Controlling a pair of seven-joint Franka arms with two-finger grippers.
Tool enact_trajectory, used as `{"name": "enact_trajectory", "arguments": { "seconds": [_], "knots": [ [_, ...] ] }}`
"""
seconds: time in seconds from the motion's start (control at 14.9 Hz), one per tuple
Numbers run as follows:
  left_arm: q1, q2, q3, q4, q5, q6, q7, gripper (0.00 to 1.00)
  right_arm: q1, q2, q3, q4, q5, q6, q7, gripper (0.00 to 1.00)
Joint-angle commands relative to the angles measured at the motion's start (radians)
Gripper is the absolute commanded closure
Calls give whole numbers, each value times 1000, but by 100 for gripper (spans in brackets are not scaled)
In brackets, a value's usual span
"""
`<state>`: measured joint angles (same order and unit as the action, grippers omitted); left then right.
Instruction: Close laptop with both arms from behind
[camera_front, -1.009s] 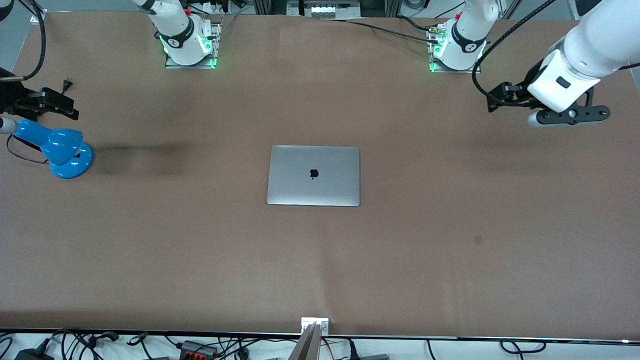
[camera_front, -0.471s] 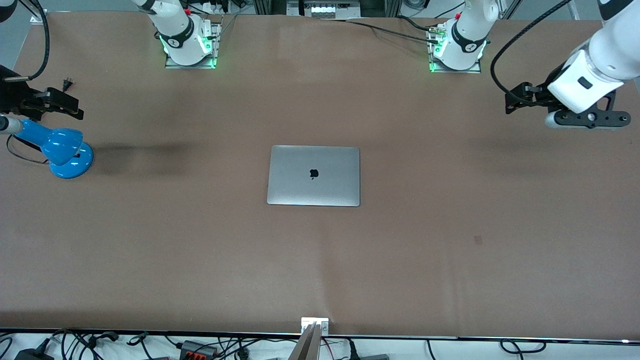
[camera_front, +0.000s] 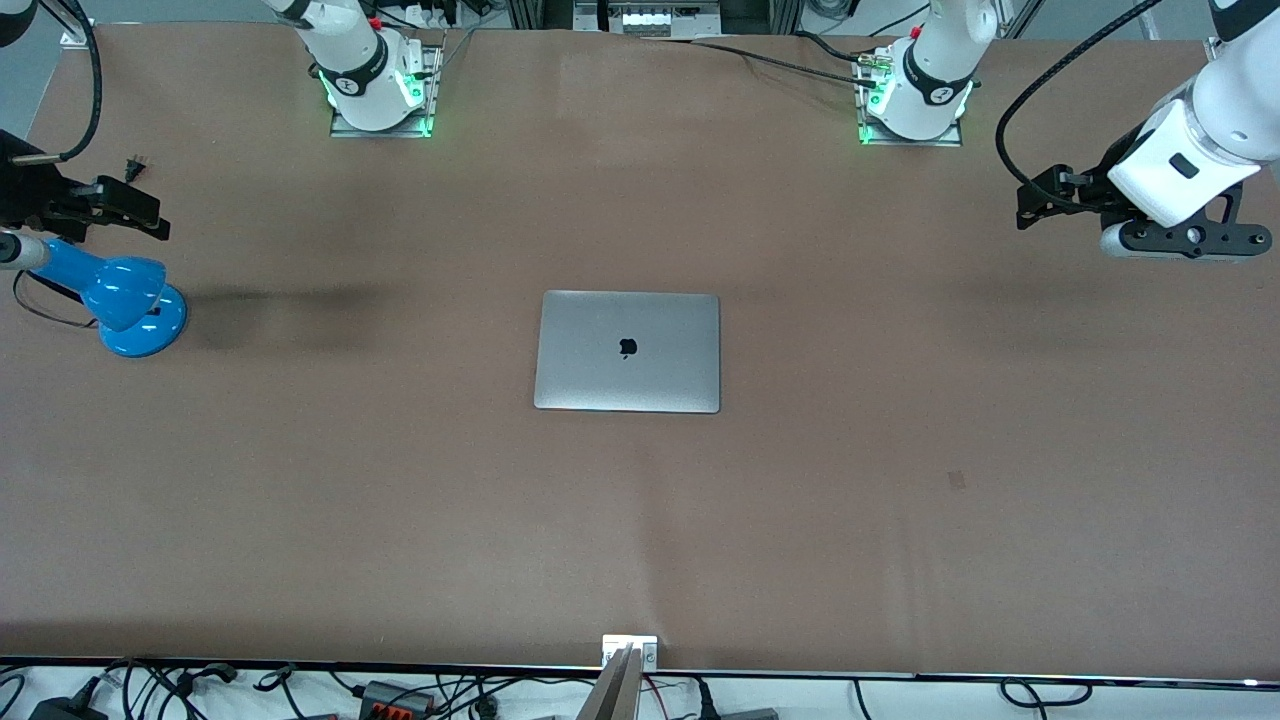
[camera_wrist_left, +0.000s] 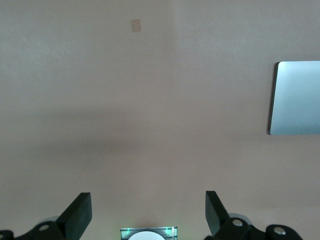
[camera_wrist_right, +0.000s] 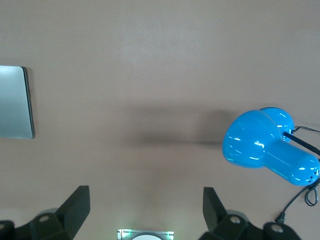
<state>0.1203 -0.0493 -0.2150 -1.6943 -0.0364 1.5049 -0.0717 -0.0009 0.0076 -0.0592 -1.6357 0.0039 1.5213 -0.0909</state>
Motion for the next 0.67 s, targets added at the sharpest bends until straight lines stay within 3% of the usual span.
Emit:
{"name": "enact_trajectory", "arguments": {
  "seconds": [0.0, 0.61],
  "knots": [
    [-1, -3, 0, 19, -13, -20, 0, 0, 2, 3, -4, 14, 13, -13, 16, 0],
    [-2, 23, 2, 61, -7, -40, -52, 0, 6, 3, 1, 16, 11, -13, 11, 0]
  ]
}}
